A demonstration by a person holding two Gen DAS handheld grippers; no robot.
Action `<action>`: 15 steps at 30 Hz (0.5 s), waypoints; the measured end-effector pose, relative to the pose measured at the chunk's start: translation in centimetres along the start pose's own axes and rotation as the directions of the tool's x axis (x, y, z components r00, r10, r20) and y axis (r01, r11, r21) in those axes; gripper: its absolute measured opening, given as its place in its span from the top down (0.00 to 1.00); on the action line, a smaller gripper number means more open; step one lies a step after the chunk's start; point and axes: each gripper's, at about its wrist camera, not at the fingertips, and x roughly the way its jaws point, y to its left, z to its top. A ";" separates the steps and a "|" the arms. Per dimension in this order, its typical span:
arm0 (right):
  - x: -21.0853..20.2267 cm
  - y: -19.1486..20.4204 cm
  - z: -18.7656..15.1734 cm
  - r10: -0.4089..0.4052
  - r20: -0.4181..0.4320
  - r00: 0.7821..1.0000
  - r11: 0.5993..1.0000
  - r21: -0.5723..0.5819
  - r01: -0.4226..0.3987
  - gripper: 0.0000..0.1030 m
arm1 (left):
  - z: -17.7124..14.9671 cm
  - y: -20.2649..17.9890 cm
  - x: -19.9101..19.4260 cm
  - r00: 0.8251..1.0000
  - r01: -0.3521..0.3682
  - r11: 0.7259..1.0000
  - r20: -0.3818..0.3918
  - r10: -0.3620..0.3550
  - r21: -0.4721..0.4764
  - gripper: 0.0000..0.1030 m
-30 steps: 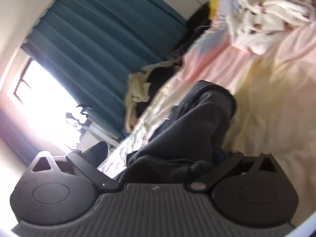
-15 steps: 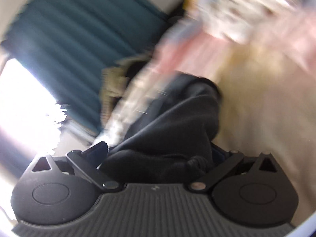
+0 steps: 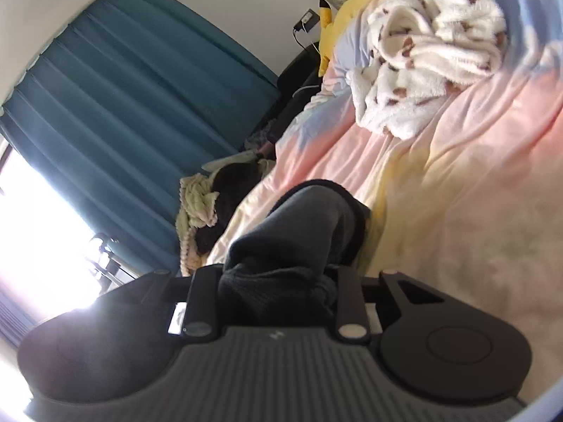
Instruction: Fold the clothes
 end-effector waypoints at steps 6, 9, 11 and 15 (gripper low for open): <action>-4.2 0.4 2.8 0.037 0.066 0.997 0.997 -0.065 -0.032 0.72 | -1.5 -3.1 1.6 0.991 0.072 0.987 -0.125 -0.054 0.143 0.28; -7.0 0.8 3.9 0.043 0.138 0.989 0.993 -0.117 -0.027 0.72 | -3.5 -5.7 2.2 0.965 0.149 0.964 -0.244 -0.093 0.221 0.28; -9.1 1.2 4.2 0.052 0.192 0.980 0.987 -0.157 -0.021 0.72 | -5.0 -7.1 1.7 0.953 0.188 0.952 -0.281 -0.117 0.240 0.28; -11.1 2.0 4.3 0.035 0.229 0.973 0.967 -0.252 0.024 0.72 | -5.9 -7.8 1.0 0.964 0.161 0.953 -0.249 -0.096 0.255 0.27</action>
